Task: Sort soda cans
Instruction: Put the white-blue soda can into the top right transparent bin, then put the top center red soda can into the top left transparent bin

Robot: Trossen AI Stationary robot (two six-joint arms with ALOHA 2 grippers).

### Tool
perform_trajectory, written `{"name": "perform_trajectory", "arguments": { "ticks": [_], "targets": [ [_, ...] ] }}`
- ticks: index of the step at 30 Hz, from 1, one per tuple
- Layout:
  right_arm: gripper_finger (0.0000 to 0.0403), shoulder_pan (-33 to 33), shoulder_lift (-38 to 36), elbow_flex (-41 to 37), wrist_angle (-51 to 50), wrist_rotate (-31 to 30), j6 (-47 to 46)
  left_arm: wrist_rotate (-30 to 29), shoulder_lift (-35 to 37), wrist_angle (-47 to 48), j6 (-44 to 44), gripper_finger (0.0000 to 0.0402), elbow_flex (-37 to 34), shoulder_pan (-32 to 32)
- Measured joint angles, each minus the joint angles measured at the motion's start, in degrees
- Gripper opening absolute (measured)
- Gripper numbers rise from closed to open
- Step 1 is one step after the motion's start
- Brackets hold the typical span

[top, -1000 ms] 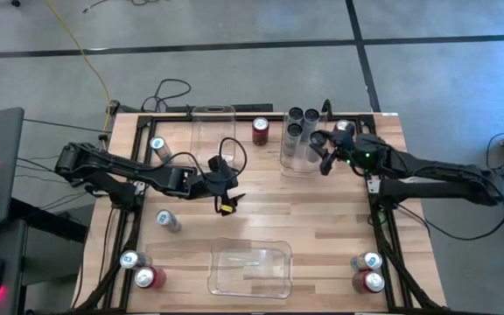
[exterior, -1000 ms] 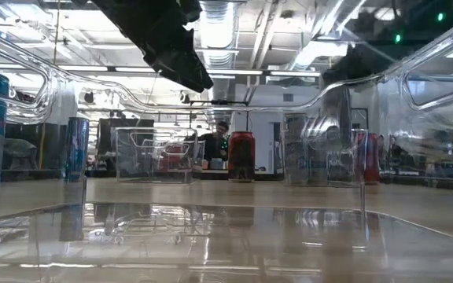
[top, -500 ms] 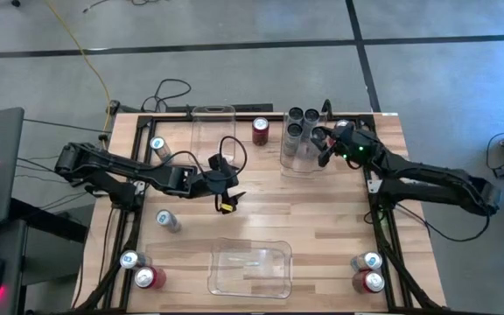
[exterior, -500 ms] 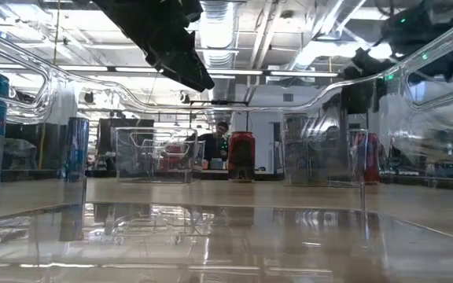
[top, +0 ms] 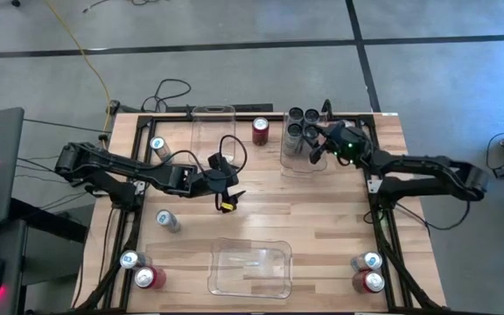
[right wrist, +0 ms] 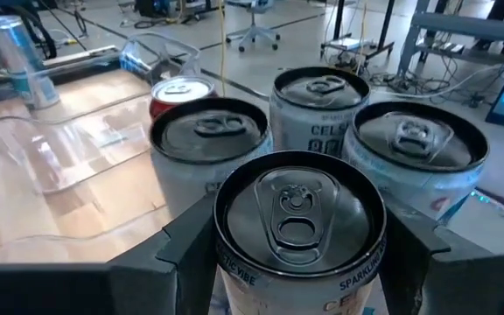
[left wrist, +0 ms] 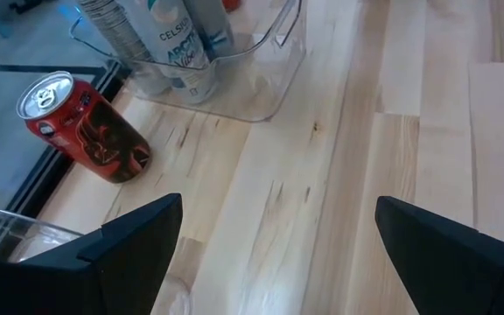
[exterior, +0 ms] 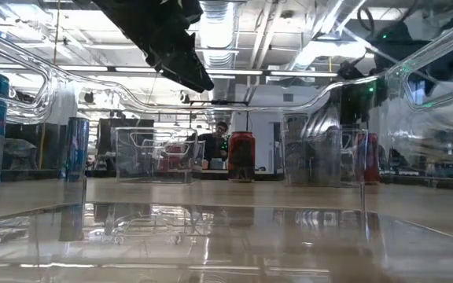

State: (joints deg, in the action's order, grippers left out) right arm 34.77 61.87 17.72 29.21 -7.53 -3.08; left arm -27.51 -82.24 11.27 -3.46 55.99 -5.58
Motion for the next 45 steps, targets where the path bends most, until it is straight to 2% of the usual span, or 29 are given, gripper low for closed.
{"name": "perform_trajectory", "arguments": {
  "ticks": [5,16,22,31,36,39,45],
  "targets": [
    [0.0244,0.2,2.5,0.1,2.9,0.0,0.1,0.0,0.0,0.0,-0.2,0.0377,0.0,0.0],
    [0.0322,0.2,3.3,0.1,4.0,0.0,-0.1,0.0,0.0,1.0,-0.7,0.0377,0.0,0.0],
    [0.0348,0.2,2.6,0.0,3.9,0.1,-0.3,0.0,0.0,1.2,-0.9,0.0377,0.0,0.0],
    [0.0351,-1.1,-3.4,0.0,2.0,0.2,-0.6,-1.3,0.0,1.9,-1.2,0.0377,0.0,0.0],
    [0.0352,-2.7,-8.3,0.0,0.2,0.2,-4.0,-7.7,0.0,1.7,0.4,0.0377,0.0,0.0],
    [0.0351,-2.9,-11.5,0.0,-1.3,0.2,-7.9,-9.4,0.0,-0.1,0.8,0.0377,-1.5,0.0],
    [0.0340,-4.2,-17.4,0.0,-5.3,0.2,-8.0,-9.6,0.2,-4.4,1.5,0.0377,-5.1,0.0]
  ]
}}
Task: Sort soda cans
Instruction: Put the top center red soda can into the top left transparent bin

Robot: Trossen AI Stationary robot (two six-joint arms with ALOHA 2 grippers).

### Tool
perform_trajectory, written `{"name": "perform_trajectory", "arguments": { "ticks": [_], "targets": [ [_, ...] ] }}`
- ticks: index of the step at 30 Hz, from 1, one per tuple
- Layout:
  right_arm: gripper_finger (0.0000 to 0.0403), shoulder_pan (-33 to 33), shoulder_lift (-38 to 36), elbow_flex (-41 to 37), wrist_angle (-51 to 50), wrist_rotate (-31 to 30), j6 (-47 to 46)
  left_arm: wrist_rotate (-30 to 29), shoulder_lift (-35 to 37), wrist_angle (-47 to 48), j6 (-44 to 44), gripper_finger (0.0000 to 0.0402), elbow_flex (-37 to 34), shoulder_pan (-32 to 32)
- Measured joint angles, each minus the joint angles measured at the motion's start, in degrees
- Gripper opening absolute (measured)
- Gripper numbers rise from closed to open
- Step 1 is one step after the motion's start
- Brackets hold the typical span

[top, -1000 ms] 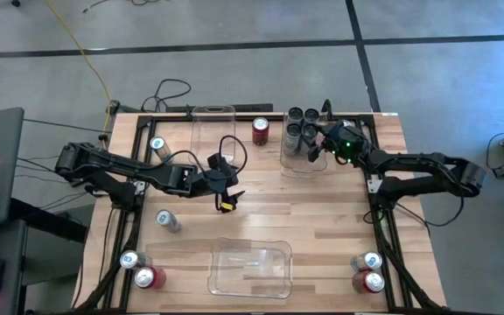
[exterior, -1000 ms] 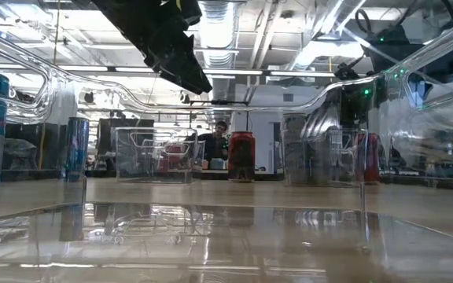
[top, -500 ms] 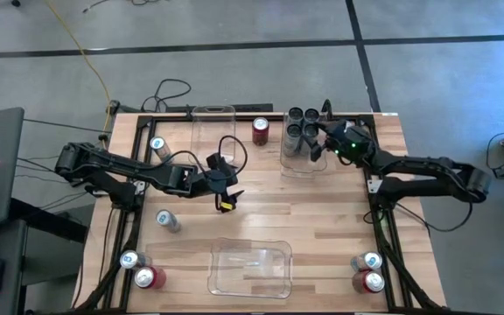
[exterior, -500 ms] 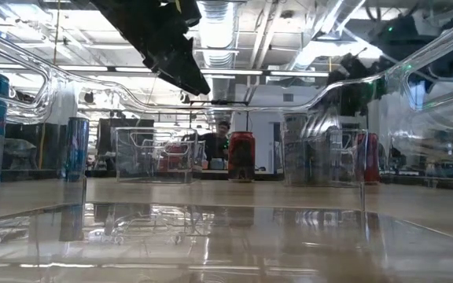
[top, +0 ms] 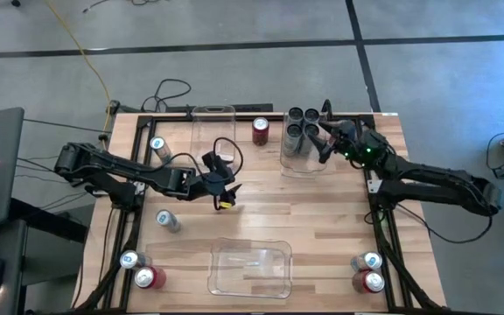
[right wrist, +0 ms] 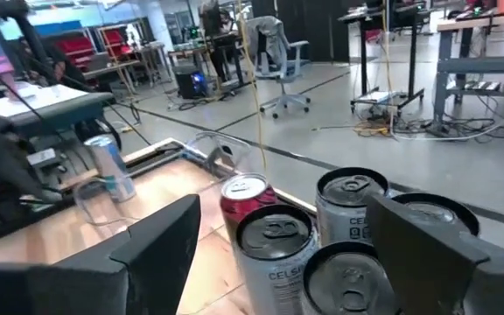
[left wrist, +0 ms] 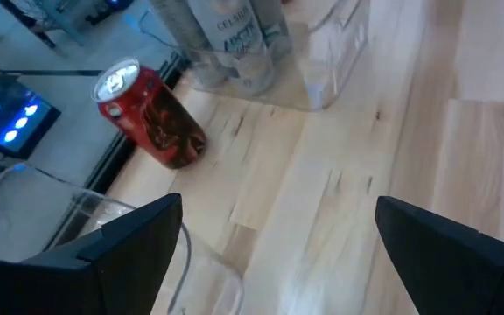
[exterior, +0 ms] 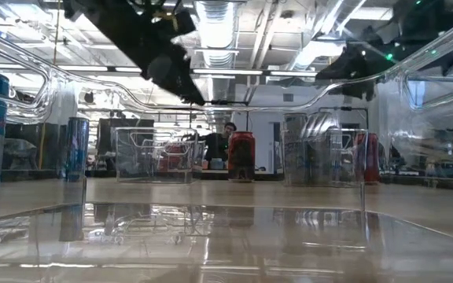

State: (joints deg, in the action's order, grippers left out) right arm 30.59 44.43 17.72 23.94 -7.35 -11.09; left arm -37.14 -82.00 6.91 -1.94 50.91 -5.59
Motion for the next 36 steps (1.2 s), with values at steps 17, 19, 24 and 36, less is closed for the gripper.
{"name": "perform_trajectory", "arguments": {
  "ticks": [17,19,24,36],
  "targets": [
    [0.0336,-0.5,-10.4,0.0,-6.6,-3.4,-1.1,-0.5,0.0,-16.1,15.4,0.0368,-0.6,4.4],
    [0.0336,-0.5,-10.4,0.0,-6.3,-3.3,-1.6,1.3,0.0,-19.1,16.5,0.0368,0.3,7.1],
    [0.0336,-0.6,-10.4,0.0,-6.4,-3.3,-2.4,15.6,-0.2,-16.8,7.9,0.0368,5.0,16.8],
    [0.0336,0.0,-10.3,0.5,-6.6,-3.3,-2.0,40.8,-4.1,-18.4,6.7,0.0367,7.8,33.9]
  ]
}}
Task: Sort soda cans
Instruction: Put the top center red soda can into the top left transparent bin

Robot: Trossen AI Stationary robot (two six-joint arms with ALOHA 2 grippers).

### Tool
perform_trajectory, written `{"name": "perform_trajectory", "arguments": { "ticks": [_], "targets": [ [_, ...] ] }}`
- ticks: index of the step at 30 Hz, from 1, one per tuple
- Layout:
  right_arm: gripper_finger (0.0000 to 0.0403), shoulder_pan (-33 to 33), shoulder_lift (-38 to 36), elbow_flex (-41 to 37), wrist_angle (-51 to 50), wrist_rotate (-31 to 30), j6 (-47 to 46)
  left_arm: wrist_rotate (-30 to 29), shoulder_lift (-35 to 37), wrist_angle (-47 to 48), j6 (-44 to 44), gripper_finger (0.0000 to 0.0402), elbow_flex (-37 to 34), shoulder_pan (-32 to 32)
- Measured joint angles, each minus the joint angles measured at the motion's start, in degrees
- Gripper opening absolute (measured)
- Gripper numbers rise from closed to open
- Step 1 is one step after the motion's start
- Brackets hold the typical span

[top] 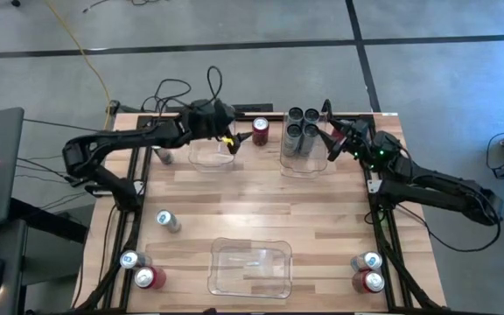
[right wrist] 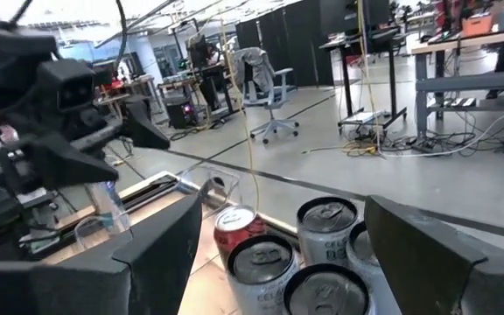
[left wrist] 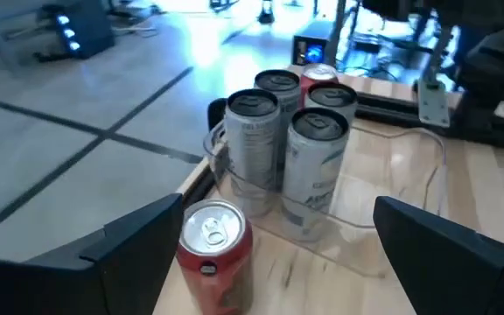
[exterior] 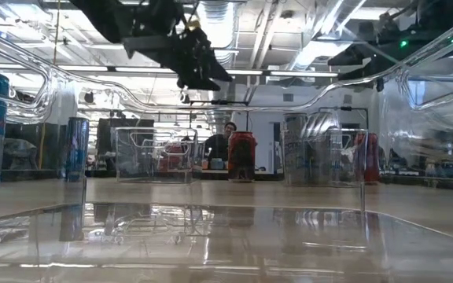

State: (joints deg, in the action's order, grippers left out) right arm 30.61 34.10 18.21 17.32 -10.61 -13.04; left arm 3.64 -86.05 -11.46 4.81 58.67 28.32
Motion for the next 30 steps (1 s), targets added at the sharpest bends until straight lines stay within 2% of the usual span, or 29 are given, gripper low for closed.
{"name": "perform_trajectory", "arguments": {
  "ticks": [8,12,20,30],
  "targets": [
    [0.0336,0.3,0.0,0.4,-0.2,0.0,0.0,6.5,-9.2,1.9,6.1,0.0367,6.0,2.1],
    [0.0336,0.3,0.0,0.4,-1.3,0.4,0.9,6.4,-13.0,3.2,6.9,0.0367,9.3,2.2],
    [0.0336,1.1,0.0,0.4,-3.7,0.4,1.1,5.1,-18.2,13.2,4.8,0.0367,16.4,3.7],
    [0.0336,1.1,0.0,0.4,-3.3,0.3,1.1,3.9,-19.1,21.4,7.6,0.0367,23.3,5.0]
  ]
}}
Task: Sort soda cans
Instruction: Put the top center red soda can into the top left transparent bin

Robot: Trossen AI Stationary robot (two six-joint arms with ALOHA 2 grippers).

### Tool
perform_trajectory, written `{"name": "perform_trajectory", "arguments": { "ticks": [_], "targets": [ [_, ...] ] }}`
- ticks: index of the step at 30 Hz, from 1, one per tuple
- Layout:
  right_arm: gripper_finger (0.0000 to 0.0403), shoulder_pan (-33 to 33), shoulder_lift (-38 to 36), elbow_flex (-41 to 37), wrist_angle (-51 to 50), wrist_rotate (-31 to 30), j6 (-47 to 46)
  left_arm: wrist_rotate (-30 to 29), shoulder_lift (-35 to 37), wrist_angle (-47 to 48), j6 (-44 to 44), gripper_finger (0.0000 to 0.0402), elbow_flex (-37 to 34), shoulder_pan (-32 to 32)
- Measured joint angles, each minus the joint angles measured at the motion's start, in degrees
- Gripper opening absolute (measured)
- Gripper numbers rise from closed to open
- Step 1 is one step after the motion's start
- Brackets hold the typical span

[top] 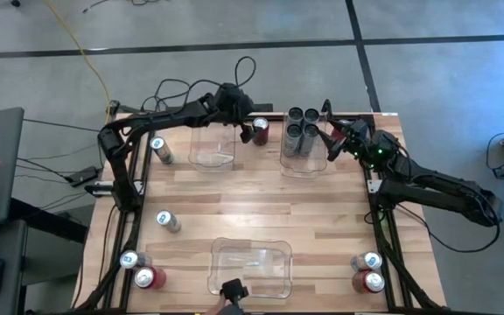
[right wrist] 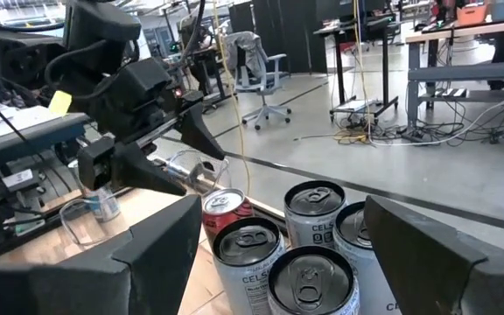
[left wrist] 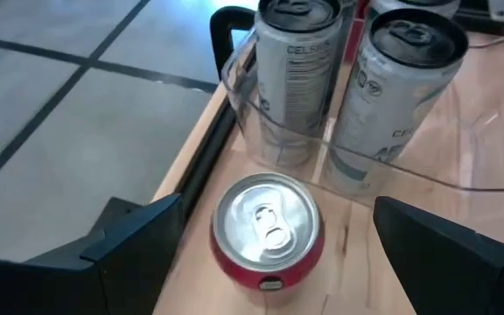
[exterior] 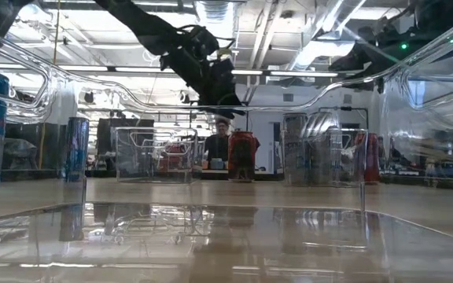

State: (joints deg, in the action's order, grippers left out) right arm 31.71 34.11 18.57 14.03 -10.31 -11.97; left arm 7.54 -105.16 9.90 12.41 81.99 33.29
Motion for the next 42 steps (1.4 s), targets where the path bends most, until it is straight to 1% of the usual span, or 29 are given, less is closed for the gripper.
{"name": "perform_trajectory", "arguments": {
  "ticks": [7,15,19,23,27,31,34,36,39,42],
  "targets": [
    [0.0336,0.0,0.0,0.0,1.6,0.0,-0.2,0.0,0.0,1.2,-0.2,0.0367,0.7,1.0],
    [0.0336,-0.1,0.0,0.0,1.4,0.0,-1.1,-0.4,0.0,2.9,1.5,0.0367,0.6,0.3],
    [0.0336,-0.2,0.0,0.0,0.8,0.4,-1.6,-0.6,0.0,5.4,1.5,0.0361,0.6,0.4],
    [0.0336,-0.2,1.4,0.0,1.1,6.3,-1.6,-0.8,0.0,6.1,1.5,0.0356,0.6,0.4],
    [0.0336,-0.6,4.6,1.3,2.5,11.8,-1.2,-0.7,0.0,6.4,3.0,0.0355,0.6,0.0],
    [0.0336,-4.0,10.3,6.0,2.5,12.8,2.7,-0.7,0.1,10.1,4.9,0.0355,0.6,-0.7],
    [0.0336,-5.7,16.2,12.2,2.0,12.1,7.9,-0.7,0.1,13.2,5.1,0.0355,0.6,-1.0],
    [0.0336,-5.3,20.7,17.4,0.0,10.8,10.9,-0.8,0.1,15.3,4.6,0.0355,0.6,-1.0],
    [0.0336,-3.4,28.2,26.0,-5.4,10.7,13.5,-0.9,0.1,18.5,4.2,0.0355,0.6,-1.0],
    [0.0336,-1.0,36.3,34.5,-11.6,14.2,15.9,-0.9,0.1,21.4,4.2,0.0355,0.6,-1.0]
  ]
}}
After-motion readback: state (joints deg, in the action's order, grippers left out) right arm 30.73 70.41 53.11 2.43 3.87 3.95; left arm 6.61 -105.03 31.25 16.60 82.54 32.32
